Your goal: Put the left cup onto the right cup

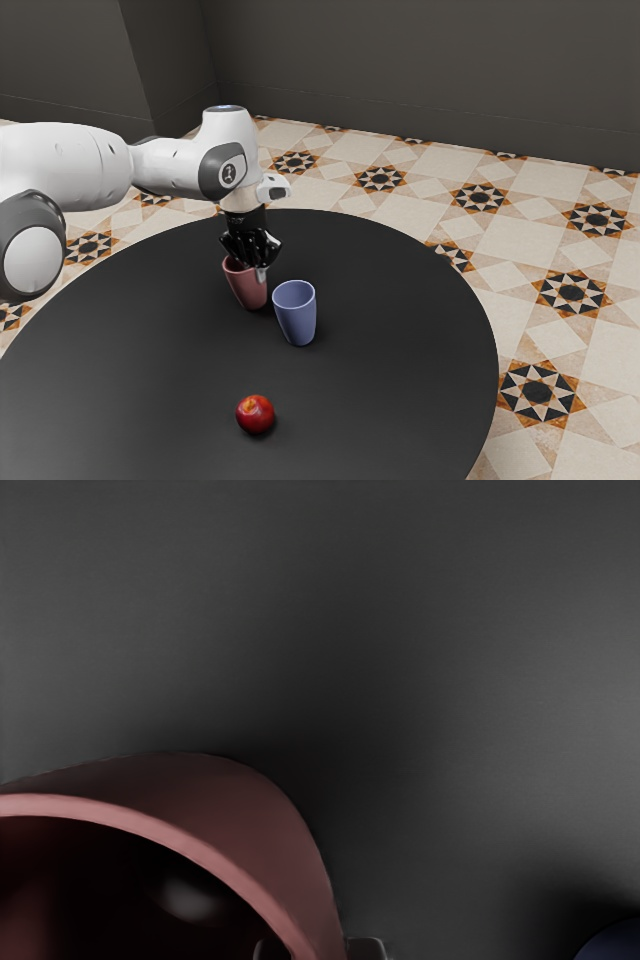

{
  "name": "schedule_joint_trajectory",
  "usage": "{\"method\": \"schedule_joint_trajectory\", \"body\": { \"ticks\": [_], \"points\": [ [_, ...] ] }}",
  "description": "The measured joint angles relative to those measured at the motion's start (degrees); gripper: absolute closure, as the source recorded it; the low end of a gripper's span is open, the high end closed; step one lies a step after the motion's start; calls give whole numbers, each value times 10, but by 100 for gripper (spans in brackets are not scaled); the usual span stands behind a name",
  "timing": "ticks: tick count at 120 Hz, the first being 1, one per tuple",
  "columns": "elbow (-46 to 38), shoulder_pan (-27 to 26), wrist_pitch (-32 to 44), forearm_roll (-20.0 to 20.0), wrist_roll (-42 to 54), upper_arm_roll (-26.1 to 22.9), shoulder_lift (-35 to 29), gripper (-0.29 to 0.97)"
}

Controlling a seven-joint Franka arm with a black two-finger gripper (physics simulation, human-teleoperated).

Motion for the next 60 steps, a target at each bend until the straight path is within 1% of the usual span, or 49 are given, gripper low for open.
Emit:
{"method": "schedule_joint_trajectory", "body": {
  "ticks": [18,41,60],
  "points": [
    [0,0,0,2,-2,0,-2,76],
    [0,-3,-4,6,-5,0,-11,77],
    [-2,-9,-14,21,-11,-1,-35,78]
  ]
}}
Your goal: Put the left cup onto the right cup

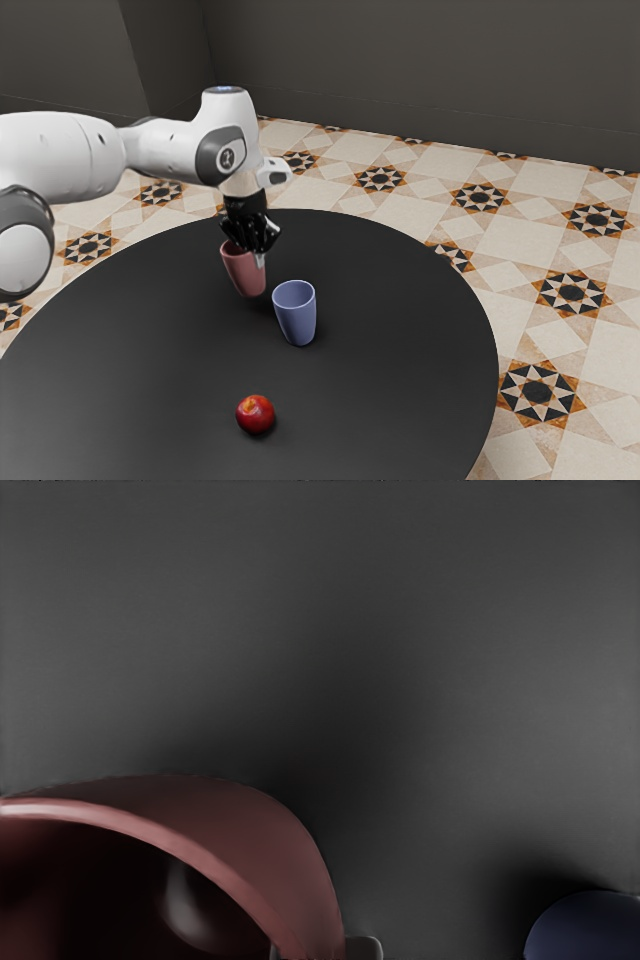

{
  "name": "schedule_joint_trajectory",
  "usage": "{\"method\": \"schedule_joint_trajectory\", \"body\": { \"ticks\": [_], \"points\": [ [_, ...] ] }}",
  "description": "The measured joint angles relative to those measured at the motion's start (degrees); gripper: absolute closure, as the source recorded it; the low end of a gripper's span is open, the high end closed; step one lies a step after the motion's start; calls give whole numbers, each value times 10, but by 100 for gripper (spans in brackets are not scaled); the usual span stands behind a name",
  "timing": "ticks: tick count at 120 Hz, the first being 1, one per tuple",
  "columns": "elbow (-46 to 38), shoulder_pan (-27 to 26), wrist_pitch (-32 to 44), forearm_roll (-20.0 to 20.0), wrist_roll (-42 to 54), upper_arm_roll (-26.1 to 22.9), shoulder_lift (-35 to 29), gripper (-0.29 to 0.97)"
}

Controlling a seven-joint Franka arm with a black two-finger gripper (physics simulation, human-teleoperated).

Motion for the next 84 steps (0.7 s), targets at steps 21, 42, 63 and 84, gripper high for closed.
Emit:
{"method": "schedule_joint_trajectory", "body": {
  "ticks": [21,42,63,84],
  "points": [
    [-9,-15,-19,21,-8,-2,-45,78],
    [-31,-50,-38,41,-20,0,-96,78],
    [-41,-80,-57,53,-34,0,-122,79],
    [-50,-112,-73,64,-52,-5,-134,79]
  ]
}}
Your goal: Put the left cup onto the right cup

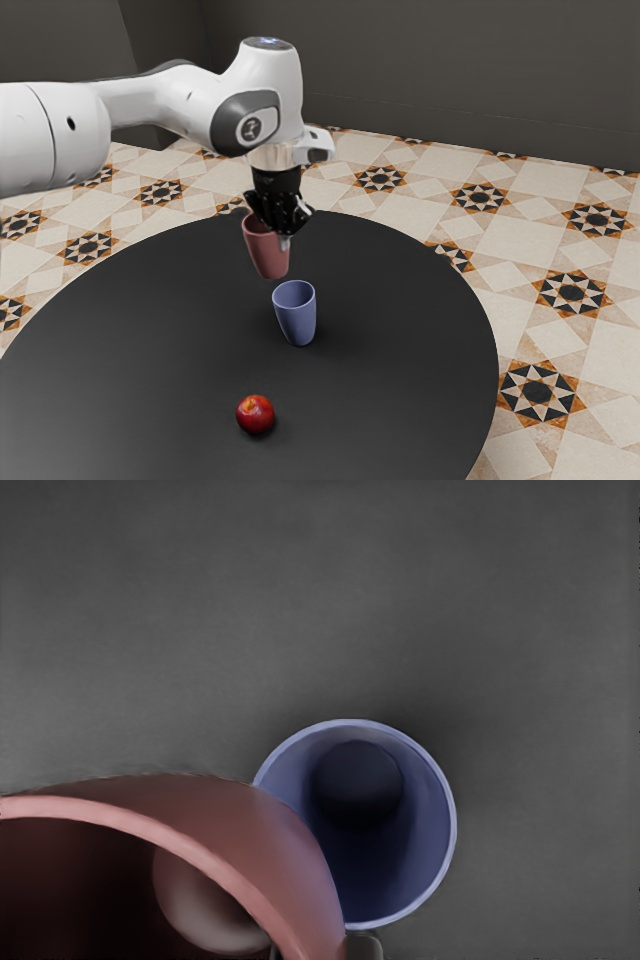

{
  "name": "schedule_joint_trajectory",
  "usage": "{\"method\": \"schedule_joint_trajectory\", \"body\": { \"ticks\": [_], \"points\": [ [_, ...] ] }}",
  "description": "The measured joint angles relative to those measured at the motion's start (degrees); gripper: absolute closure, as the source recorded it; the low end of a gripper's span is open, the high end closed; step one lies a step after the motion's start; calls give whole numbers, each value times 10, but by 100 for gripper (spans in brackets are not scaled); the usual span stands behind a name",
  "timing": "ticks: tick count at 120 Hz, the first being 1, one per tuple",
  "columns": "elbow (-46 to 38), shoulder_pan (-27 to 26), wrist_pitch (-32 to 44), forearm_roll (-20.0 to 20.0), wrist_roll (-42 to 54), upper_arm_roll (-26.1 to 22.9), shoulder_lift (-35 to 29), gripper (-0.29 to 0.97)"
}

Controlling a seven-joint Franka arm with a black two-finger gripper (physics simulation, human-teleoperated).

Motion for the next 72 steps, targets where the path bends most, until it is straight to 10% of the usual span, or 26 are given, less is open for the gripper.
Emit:
{"method": "schedule_joint_trajectory", "body": {
  "ticks": [72],
  "points": [
    [-6,-28,-8,23,-58,-18,14,79]
  ]
}}
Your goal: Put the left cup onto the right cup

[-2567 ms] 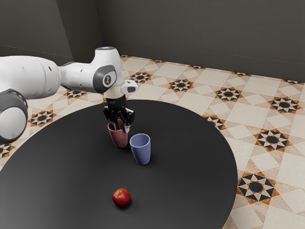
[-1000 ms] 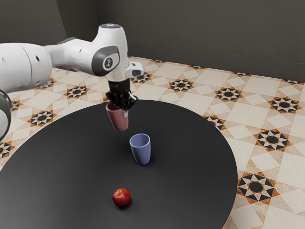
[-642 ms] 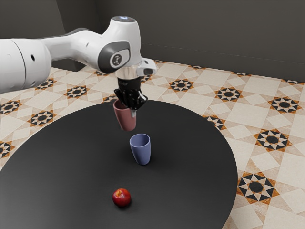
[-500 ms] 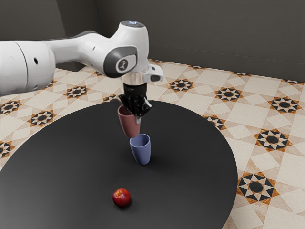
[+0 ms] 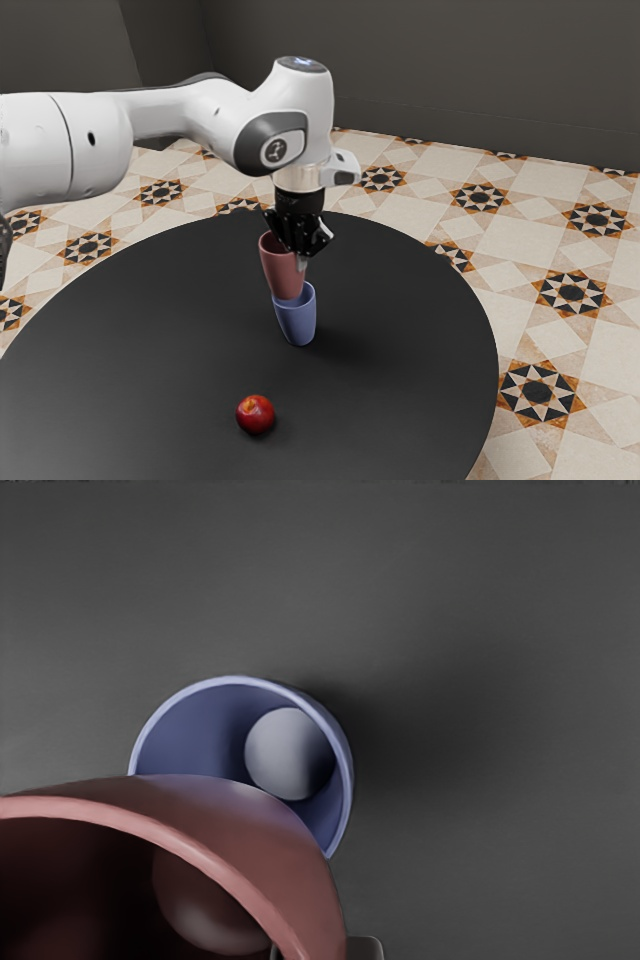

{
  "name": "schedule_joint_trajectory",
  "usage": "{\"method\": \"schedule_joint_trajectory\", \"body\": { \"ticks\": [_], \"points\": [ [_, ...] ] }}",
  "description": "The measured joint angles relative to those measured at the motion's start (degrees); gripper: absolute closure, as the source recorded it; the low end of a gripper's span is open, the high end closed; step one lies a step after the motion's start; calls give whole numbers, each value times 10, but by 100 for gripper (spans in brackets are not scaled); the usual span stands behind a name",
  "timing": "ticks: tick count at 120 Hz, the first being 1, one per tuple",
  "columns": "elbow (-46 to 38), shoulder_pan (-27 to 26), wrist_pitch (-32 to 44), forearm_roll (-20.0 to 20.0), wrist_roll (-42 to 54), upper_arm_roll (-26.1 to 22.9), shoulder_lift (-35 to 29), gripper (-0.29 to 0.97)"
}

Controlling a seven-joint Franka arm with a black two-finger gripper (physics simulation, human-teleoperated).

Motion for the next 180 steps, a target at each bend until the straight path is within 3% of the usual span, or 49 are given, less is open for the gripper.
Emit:
{"method": "schedule_joint_trajectory", "body": {
  "ticks": [94,133,153,180],
  "points": [
    [45,20,-1,18,-26,-13,67,78],
    [49,21,-16,12,-38,-29,58,22],
    [53,22,-34,12,-47,-39,22,10],
    [46,20,-57,6,-53,-35,-34,4]
  ]
}}
